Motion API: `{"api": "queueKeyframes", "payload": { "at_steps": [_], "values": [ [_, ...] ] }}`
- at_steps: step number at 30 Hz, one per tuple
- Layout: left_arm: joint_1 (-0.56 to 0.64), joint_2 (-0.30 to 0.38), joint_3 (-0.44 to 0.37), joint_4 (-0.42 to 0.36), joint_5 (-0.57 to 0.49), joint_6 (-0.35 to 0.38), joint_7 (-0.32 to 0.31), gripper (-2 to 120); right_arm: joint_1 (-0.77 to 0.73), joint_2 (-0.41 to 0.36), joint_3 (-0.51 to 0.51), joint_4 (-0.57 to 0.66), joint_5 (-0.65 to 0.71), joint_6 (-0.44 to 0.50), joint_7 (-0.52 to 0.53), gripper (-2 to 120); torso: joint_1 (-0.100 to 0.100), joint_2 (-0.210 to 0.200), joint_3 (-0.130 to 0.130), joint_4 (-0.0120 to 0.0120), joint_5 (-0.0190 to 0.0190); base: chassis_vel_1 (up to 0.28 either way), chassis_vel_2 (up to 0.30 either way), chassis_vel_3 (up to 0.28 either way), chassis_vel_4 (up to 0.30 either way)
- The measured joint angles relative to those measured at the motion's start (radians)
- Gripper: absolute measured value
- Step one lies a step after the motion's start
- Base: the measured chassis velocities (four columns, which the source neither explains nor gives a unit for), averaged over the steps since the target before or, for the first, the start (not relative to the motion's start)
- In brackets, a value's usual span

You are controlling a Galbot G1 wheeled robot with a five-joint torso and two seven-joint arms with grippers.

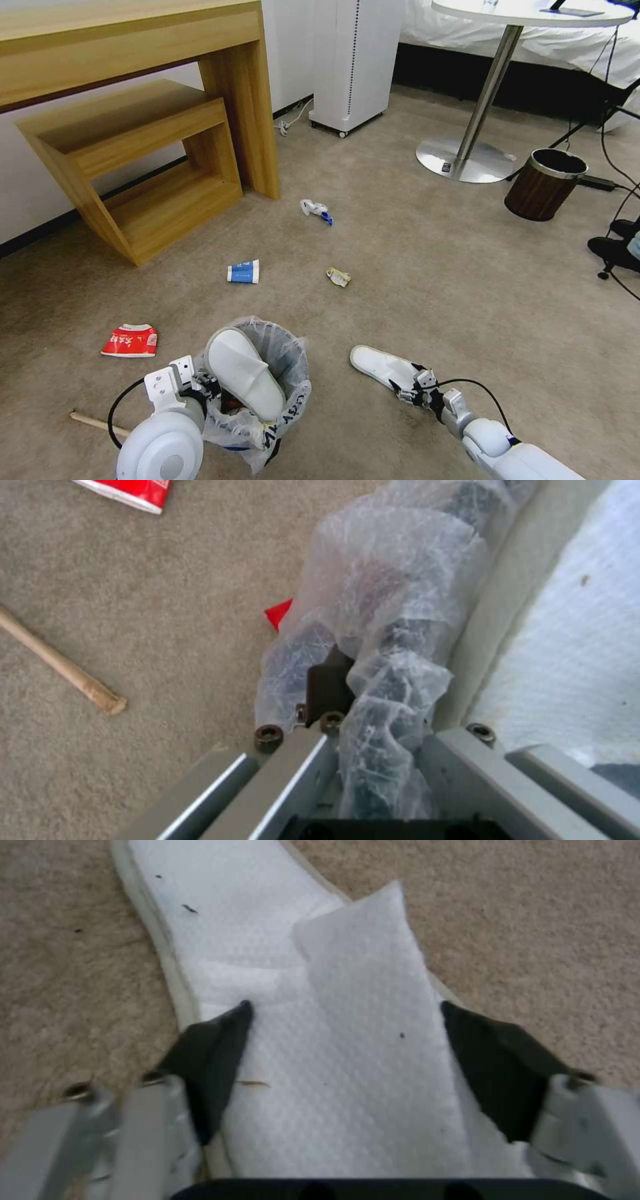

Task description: Pick up the trash bin and place the garbage on the floor into it.

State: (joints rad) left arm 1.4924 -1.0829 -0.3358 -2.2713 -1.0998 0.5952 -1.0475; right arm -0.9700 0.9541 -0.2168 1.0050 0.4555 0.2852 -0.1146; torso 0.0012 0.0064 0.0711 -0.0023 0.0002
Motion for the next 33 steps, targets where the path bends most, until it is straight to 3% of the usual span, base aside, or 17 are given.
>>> {"api": "queueKeyframes", "payload": {
  "at_steps": [7,14,19,22,26,27,29,33],
  "values": [
    [-0.001,0.004,-0.001,0.001,0.001,-0.003,0.000,0,0.009,0.000,0.005,-0.007,0.005,0.008,-0.007,46,0.000,0.000,0.000,0.0000,-0.0002,0.000,0.000,0.000,0.000],
    [-0.002,0.008,-0.003,0.001,0.001,-0.003,0.000,0,0.024,-0.003,0.008,-0.004,0.027,0.008,-0.007,16,0.000,0.000,0.000,0.0000,-0.0001,0.000,0.000,0.000,0.000],
    [-0.004,0.008,-0.001,0.004,-0.003,-0.003,-0.003,0,0.021,-0.011,0.021,0.016,0.037,0.014,-0.007,3,0.000,0.000,0.000,-0.0001,-0.0001,0.000,0.000,0.000,0.000],
    [-0.004,0.012,-0.003,0.000,-0.013,-0.003,-0.005,0,0.010,-0.023,0.063,0.098,0.062,0.023,0.003,0,0.000,0.000,0.000,-0.0006,0.0000,0.000,0.000,0.000,0.000],
    [-0.004,0.030,-0.013,-0.019,-0.042,-0.001,-0.022,0,0.022,-0.066,0.135,0.340,0.144,0.025,0.034,0,0.000,0.000,0.000,0.0001,-0.0007,0.000,0.000,0.000,0.000],
    [-0.004,0.030,-0.013,-0.019,-0.042,-0.001,-0.022,0,0.022,-0.066,0.135,0.340,0.144,0.025,0.034,0,0.000,0.000,0.000,0.0001,-0.0007,0.000,0.000,0.000,0.000],
    [-0.005,0.044,-0.020,-0.035,-0.065,0.002,-0.031,0,0.073,-0.079,0.133,0.491,0.215,0.033,0.048,0,0.000,0.000,0.000,-0.0001,-0.0003,0.000,0.000,0.000,0.000],
    [-0.010,0.050,-0.024,-0.042,-0.085,0.003,-0.040,0,0.120,-0.074,0.103,0.584,0.277,0.035,0.065,0,0.000,0.000,0.000,-0.0005,-0.0008,0.000,0.000,0.000,0.000]
  ]
}}
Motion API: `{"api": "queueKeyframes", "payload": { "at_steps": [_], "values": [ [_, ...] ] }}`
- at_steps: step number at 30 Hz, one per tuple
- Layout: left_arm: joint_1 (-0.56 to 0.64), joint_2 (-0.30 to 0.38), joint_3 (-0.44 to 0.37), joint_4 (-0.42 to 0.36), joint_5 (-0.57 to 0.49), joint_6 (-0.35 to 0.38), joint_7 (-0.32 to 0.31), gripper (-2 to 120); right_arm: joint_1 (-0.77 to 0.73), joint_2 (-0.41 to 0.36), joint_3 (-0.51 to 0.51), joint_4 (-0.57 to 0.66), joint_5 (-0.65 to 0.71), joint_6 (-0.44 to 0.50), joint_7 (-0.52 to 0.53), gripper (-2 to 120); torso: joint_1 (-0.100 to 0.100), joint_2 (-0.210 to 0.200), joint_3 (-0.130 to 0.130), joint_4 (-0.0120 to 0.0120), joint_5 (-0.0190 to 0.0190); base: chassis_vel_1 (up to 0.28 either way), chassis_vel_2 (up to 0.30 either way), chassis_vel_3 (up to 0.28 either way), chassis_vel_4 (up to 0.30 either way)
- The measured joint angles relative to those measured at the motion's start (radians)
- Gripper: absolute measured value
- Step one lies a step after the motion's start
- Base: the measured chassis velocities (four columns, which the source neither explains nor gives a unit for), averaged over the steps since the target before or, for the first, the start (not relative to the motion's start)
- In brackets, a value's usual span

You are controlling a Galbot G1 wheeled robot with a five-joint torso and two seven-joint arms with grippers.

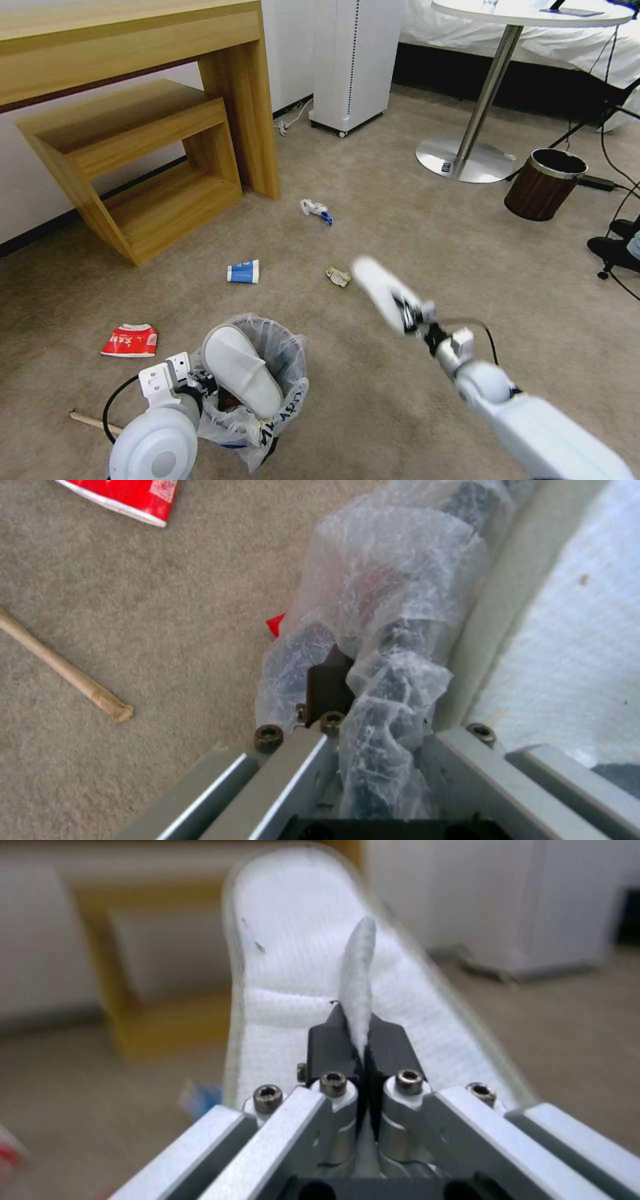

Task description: Pick up the trash bin and place the garbage on the floor into it.

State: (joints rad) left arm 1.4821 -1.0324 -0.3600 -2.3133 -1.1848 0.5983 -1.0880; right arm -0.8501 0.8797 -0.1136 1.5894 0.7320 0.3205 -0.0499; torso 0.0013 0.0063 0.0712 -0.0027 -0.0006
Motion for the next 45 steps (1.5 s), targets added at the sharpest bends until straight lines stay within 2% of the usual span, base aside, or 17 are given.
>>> {"api": "queueKeyframes", "payload": {
  "at_steps": [2,4,5,7,8,12,14,16,22,26,34,45],
  "values": [
    [-0.010,0.003,-0.001,-0.004,-0.021,0.001,-0.012,0,0.084,0.020,-0.055,0.093,0.064,0.000,0.016,0,0.000,0.000,0.000,0.0006,0.0006,0.000,0.000,0.000,0.000],
    [-0.010,0.003,-0.001,-0.005,-0.022,0.001,-0.013,0,0.088,0.021,-0.058,0.096,0.066,0.000,0.017,0,0.000,0.000,0.000,0.0006,0.0004,0.000,0.000,0.000,0.000],
    [-0.012,0.003,-0.001,-0.005,-0.028,0.002,-0.016,0,0.124,0.031,-0.093,0.118,0.093,0.000,0.019,0,0.000,0.000,0.000,0.0007,-0.0005,0.000,0.000,0.000,0.000],
    [-0.012,0.002,0.000,-0.004,-0.029,0.004,-0.019,0,0.210,0.065,-0.204,0.129,0.128,-0.004,0.029,0,0.000,0.000,0.000,0.0007,0.0004,0.000,0.000,0.000,0.000],
    [-0.012,0.002,0.000,-0.004,-0.029,0.004,-0.019,0,0.210,0.065,-0.204,0.129,0.128,-0.004,0.029,0,0.000,0.000,0.000,0.0007,0.0004,0.000,0.000,0.000,0.000],
    [-0.013,-0.004,-0.008,0.003,-0.034,0.005,-0.023,0,0.304,0.186,-0.407,0.073,0.139,-0.016,0.065,0,0.000,0.000,0.000,0.0005,0.0003,0.000,0.000,0.000,0.000],
    [-0.013,-0.004,-0.010,0.003,-0.036,0.005,-0.023,0,0.309,0.210,-0.432,0.062,0.138,-0.016,0.070,0,0.000,0.000,0.000,0.0005,0.0005,0.000,0.000,0.000,0.000],
    [-0.014,-0.004,-0.017,0.004,-0.039,0.005,-0.025,0,0.314,0.300,-0.509,0.025,0.130,-0.020,0.082,0,0.000,0.000,0.000,0.0006,0.0004,0.000,0.000,0.000,0.000],
    [-0.014,-0.001,-0.027,0.011,-0.044,0.004,-0.029,0,0.291,0.374,-0.582,-0.007,0.109,-0.024,0.096,0,0.000,0.000,0.000,0.0006,0.0004,0.000,0.000,0.000,0.000],
    [-0.019,0.001,-0.029,0.014,-0.048,0.002,-0.030,0,0.272,0.373,-0.600,-0.003,0.103,-0.028,0.105,0,0.000,0.000,0.000,0.0004,0.0005,0.000,0.000,0.000,0.000],
    [-0.038,-0.004,-0.019,0.031,-0.052,0.001,-0.035,0,0.195,0.261,-0.615,0.058,0.064,-0.035,0.116,0,0.000,0.000,0.000,0.0002,0.0006,0.000,0.000,0.000,0.000],
    [-0.045,-0.010,-0.012,0.041,-0.050,0.000,-0.038,0,0.181,0.258,-0.651,-0.014,0.025,-0.008,0.091,0,0.000,0.000,0.000,0.0005,0.0007,0.000,0.000,0.000,0.000]
  ]
}}
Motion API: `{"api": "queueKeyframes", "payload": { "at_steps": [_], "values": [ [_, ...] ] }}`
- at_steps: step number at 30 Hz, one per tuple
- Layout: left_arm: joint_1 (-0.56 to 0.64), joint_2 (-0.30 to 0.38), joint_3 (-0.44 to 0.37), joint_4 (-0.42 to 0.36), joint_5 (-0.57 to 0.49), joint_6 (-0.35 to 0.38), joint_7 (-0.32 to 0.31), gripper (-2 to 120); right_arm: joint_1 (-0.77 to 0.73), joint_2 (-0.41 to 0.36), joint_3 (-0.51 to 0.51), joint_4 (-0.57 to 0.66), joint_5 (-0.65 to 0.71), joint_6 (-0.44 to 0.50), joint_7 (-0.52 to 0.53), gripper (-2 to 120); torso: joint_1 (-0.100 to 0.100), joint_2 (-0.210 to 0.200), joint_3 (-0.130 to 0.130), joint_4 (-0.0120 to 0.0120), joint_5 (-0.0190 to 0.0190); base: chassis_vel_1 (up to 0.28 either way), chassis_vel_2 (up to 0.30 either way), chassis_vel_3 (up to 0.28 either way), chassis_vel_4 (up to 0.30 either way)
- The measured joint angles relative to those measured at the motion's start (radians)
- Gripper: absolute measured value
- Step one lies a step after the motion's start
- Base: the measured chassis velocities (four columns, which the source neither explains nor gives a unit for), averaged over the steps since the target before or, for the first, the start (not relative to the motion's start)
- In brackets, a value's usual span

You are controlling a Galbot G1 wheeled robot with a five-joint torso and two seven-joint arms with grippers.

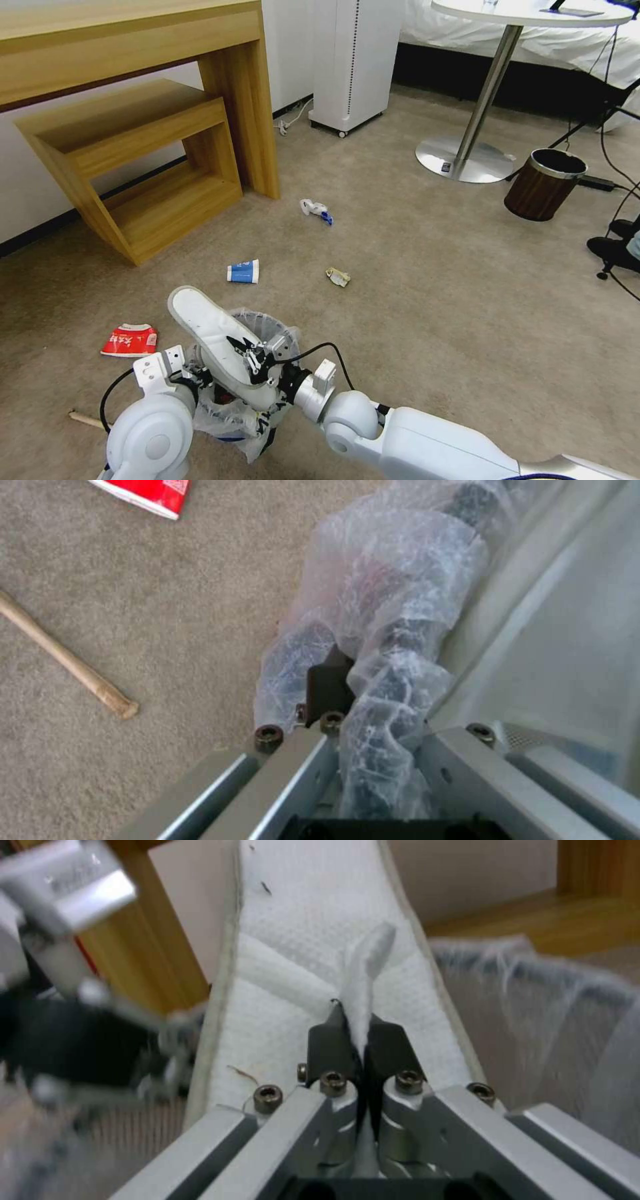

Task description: Pick up the trash bin and place the garbage on the floor into it.

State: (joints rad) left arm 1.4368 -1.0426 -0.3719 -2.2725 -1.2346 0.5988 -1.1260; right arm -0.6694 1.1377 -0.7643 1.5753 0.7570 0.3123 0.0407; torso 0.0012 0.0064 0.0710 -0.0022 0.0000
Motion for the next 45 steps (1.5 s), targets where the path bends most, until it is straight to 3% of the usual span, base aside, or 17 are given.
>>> {"api": "queueKeyframes", "payload": {
  "at_steps": [4,30,36,45],
  "values": [
    [-0.006,0.000,0.000,0.002,-0.002,0.000,0.000,0,0.004,-0.007,-0.017,-0.015,-0.002,0.000,-0.018,3,0.000,0.000,0.000,-0.0001,0.0000,0.000,0.000,0.000,0.000],
    [-0.020,0.000,0.008,0.027,-0.009,0.002,-0.010,0,0.074,-0.051,0.013,0.054,0.075,-0.026,-0.071,97,0.000,0.000,0.000,-0.0001,0.0000,0.000,0.000,0.000,0.000],
    [-0.015,-0.001,0.008,0.025,-0.004,0.003,-0.011,0,0.109,-0.091,0.047,0.130,0.105,-0.032,-0.059,100,0.000,0.000,0.000,-0.0001,-0.0001,0.000,0.000,0.000,0.000],
    [0.010,0.016,-0.029,-0.002,0.016,-0.003,-0.001,0,0.148,-0.104,0.265,0.125,0.131,-0.047,0.058,100,0.000,0.000,0.000,0.0000,0.0001,0.000,0.000,0.000,0.000]
  ]
}}
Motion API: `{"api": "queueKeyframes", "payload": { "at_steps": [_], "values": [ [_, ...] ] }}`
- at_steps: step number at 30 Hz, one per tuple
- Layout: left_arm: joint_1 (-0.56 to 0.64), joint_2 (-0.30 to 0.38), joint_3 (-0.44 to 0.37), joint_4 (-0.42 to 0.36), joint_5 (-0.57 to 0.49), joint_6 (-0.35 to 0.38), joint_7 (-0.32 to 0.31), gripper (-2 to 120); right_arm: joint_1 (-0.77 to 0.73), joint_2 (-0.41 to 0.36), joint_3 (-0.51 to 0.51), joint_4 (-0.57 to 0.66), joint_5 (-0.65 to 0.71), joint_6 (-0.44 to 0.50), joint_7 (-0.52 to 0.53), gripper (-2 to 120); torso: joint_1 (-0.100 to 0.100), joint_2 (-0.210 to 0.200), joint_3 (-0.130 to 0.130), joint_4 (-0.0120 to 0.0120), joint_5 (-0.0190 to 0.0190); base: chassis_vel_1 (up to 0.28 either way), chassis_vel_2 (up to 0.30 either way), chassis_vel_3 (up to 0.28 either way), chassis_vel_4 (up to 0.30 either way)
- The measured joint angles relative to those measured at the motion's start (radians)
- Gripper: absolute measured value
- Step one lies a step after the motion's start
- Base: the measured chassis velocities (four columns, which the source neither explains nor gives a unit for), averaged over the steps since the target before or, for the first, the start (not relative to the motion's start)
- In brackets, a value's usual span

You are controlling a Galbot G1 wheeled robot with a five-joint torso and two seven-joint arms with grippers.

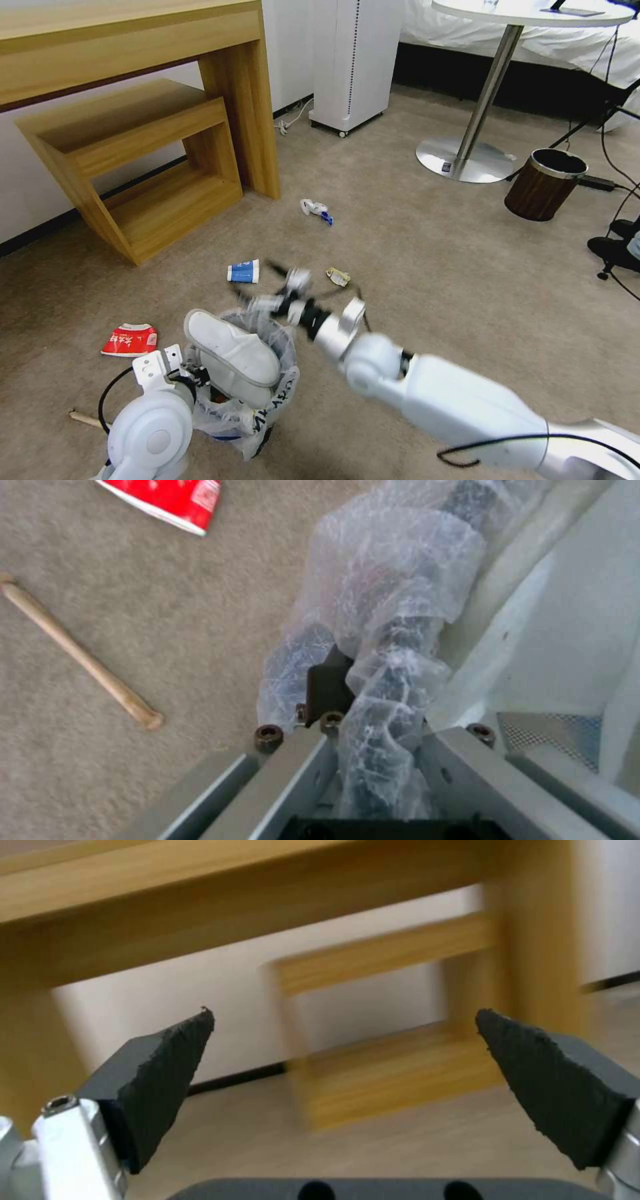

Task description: Pick up the trash bin and place the garbage on the floor into it.

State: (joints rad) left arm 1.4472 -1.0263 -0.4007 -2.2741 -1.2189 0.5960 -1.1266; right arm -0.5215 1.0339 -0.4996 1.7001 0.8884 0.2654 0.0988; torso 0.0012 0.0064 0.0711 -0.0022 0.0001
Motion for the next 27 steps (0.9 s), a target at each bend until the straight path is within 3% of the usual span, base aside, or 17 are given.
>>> {"api": "queueKeyframes", "payload": {
  "at_steps": [5,14,27],
  "values": [
    [0.023,0.008,-0.011,-0.030,0.000,-0.012,0.011,0,-0.080,-0.020,0.145,-0.029,-0.033,-0.007,0.022,100,0.000,0.000,0.000,-0.0005,-0.0001,0.000,0.000,0.000,0.000],
    [0.054,0.028,-0.032,-0.060,-0.001,-0.021,0.014,0,-0.271,-0.032,0.274,-0.029,-0.110,-0.003,0.021,100,0.000,0.000,0.000,-0.0002,0.0001,0.000,0.000,0.000,0.000],
    [0.091,0.028,-0.044,-0.088,0.017,-0.020,0.021,0,-0.379,-0.028,0.334,-0.031,-0.170,0.002,0.023,100,0.000,0.000,0.000,-0.0001,-0.0001,0.012,0.014,0.013,0.018]
  ]
}}
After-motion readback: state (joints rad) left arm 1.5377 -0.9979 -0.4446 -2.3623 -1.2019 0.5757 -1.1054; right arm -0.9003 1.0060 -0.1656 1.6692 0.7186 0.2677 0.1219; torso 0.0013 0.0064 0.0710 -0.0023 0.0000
